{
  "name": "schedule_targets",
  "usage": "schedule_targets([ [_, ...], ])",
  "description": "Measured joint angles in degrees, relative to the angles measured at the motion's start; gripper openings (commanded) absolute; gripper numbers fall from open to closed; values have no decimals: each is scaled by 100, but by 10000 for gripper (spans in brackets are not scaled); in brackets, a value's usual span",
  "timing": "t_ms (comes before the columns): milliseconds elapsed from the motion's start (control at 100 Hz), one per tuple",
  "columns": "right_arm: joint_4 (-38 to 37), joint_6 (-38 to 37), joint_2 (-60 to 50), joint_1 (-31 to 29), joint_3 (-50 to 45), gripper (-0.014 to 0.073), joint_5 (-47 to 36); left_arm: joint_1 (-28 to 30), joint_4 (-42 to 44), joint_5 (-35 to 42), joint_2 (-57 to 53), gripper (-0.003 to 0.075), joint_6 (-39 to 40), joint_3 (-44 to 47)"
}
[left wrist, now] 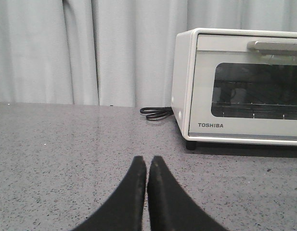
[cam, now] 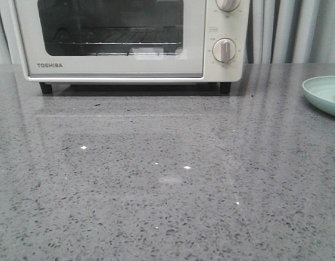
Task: Put bread in oven
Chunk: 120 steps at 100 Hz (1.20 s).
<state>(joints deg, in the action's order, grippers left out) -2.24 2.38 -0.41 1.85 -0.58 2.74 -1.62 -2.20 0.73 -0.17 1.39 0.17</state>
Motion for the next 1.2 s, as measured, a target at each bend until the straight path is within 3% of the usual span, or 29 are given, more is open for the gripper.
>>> schedule_targets([
  [700, 0, 0, 0, 0, 0, -68, -12, 0, 0, 0, 0, -21, 0, 0],
  [1200, 44, 0, 0, 0, 0, -67, -825, 0, 0, 11, 0, -21, 0, 0],
])
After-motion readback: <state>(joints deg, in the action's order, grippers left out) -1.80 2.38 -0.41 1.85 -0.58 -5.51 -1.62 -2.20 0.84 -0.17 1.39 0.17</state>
